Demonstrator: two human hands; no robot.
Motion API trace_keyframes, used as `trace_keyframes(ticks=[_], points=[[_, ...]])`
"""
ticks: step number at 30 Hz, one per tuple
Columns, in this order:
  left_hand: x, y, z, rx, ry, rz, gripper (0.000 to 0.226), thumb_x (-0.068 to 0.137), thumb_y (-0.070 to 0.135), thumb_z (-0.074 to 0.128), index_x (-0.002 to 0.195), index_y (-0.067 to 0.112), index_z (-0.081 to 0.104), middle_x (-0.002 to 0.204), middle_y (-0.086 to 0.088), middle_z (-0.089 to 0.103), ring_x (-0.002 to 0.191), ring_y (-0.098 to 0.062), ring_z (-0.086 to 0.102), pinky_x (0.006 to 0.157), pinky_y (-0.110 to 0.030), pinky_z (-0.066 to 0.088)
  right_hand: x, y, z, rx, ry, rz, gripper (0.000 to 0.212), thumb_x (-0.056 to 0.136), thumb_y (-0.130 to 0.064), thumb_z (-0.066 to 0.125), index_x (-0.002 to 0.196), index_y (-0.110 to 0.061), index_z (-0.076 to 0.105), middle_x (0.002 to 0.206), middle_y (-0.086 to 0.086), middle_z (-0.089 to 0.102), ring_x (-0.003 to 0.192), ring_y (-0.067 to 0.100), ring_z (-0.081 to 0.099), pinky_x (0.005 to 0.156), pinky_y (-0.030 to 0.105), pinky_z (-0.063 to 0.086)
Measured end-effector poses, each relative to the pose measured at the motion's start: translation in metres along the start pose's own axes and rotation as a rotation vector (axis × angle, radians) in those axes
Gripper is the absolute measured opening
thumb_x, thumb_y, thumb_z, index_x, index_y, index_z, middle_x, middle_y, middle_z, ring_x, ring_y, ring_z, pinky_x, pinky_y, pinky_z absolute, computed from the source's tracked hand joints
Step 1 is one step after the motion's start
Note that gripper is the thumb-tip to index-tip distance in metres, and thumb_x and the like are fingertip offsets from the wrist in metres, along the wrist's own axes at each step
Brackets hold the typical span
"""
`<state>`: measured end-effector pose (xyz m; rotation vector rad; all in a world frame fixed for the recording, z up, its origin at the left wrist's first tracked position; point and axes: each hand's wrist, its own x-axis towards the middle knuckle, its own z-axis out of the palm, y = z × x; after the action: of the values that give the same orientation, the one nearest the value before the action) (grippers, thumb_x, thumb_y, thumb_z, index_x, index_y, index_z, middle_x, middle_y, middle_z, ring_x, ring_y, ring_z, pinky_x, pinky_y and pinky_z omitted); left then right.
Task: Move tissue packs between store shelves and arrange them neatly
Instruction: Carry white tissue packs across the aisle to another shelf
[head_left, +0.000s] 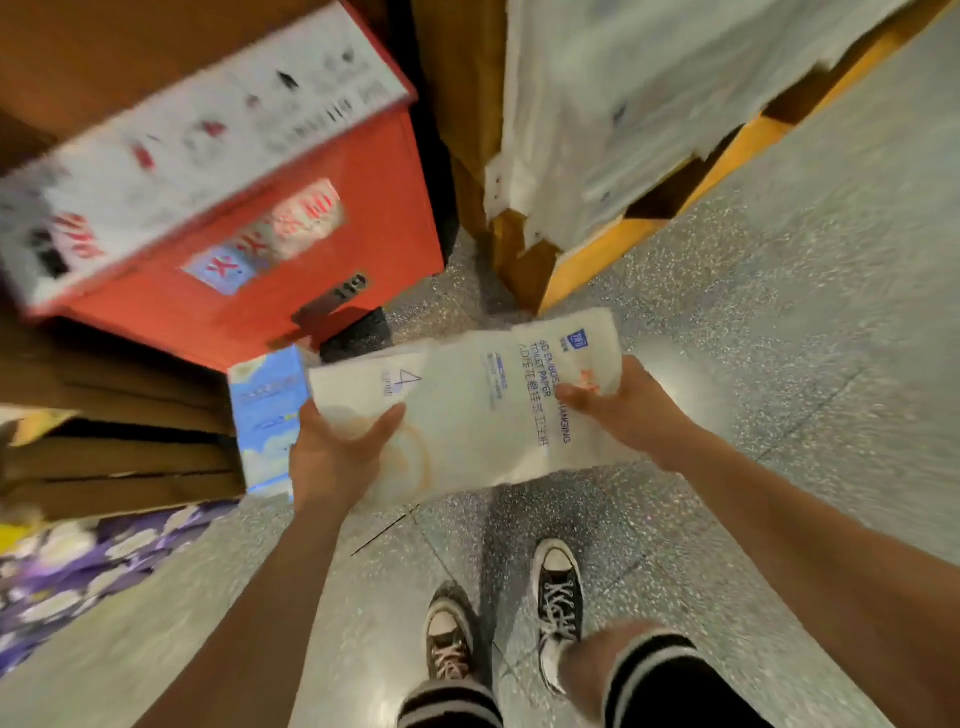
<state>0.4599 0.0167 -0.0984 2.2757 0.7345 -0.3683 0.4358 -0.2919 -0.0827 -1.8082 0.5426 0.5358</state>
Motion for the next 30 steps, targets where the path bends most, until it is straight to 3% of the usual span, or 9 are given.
trace_keyframes(ticks=[5,9,13,16,20,25,30], points=[[-0.11,0.064,-0.155,-0.103,0.117,-0.026,0.096,0.068,0.067,0.079,0.14,0.014,0.042,0.13,-0.009,0.062,0.12,-0.034,0.059,0.097,-0.043,0.047,-0.119,-0.144,-0.027,-0.061,-0.074,-0.13,0.035,0.084,-0.041,0.08,0.116,-0.029,0.072,0.102,-0.012,0.078,0.088,0.009,0.076,0.084,0.044,0.061],[-0.186,0.078,-0.261,-0.165,0.237,-0.023,0.096,0.064,0.072,0.078,0.138,0.019,0.047,0.128,-0.005,0.064,0.118,-0.032,0.061,0.096,-0.044,0.048,-0.206,-0.231,-0.028,-0.062,-0.163,-0.244,0.029,0.085,-0.03,0.081,0.112,-0.028,0.071,0.099,-0.017,0.078,0.089,0.003,0.075,0.08,0.032,0.06],[-0.265,0.056,-0.336,-0.268,0.367,-0.055,0.104,0.057,0.077,0.077,0.137,0.018,0.047,0.128,-0.009,0.064,0.117,-0.033,0.062,0.09,-0.04,0.047,-0.273,-0.285,0.0,-0.112,-0.253,-0.36,0.038,0.085,-0.03,0.082,0.121,-0.025,0.071,0.112,-0.008,0.077,0.1,0.013,0.074,0.091,0.046,0.059],[-0.325,0.013,-0.377,-0.365,0.476,-0.116,0.089,0.067,0.065,0.082,0.136,0.02,0.048,0.125,-0.006,0.065,0.113,-0.029,0.063,0.081,-0.032,0.043,-0.319,-0.311,0.04,-0.141,-0.349,-0.431,0.037,0.083,-0.032,0.083,0.118,-0.027,0.072,0.111,-0.009,0.077,0.099,0.012,0.074,0.091,0.046,0.059],[-0.411,-0.065,-0.425,-0.425,0.649,-0.176,0.076,0.071,0.061,0.081,0.131,0.023,0.052,0.121,-0.003,0.068,0.109,-0.028,0.064,0.08,-0.03,0.043,-0.391,-0.323,0.111,-0.216,-0.489,-0.525,0.028,0.082,-0.035,0.082,0.108,-0.029,0.071,0.105,-0.009,0.077,0.095,0.013,0.074,0.092,0.045,0.058],[-0.542,-0.186,-0.476,-0.484,0.855,-0.242,0.073,0.07,0.065,0.08,0.13,0.031,0.054,0.117,0.0,0.072,0.105,-0.027,0.068,0.084,-0.035,0.054,-0.51,-0.299,0.216,-0.223,-0.694,-0.587,0.036,0.082,-0.027,0.082,0.115,-0.018,0.071,0.107,0.0,0.078,0.097,0.02,0.075,0.093,0.049,0.058],[-0.683,-0.301,-0.519,-0.469,1.067,-0.374,0.07,0.076,0.056,0.079,0.136,0.028,0.053,0.123,-0.003,0.069,0.111,-0.029,0.064,0.08,-0.028,0.044,-0.645,-0.258,0.325,-0.256,-0.952,-0.615,0.039,0.077,-0.032,0.083,0.112,-0.02,0.073,0.106,0.002,0.078,0.095,0.021,0.076,0.084,0.04,0.06]])
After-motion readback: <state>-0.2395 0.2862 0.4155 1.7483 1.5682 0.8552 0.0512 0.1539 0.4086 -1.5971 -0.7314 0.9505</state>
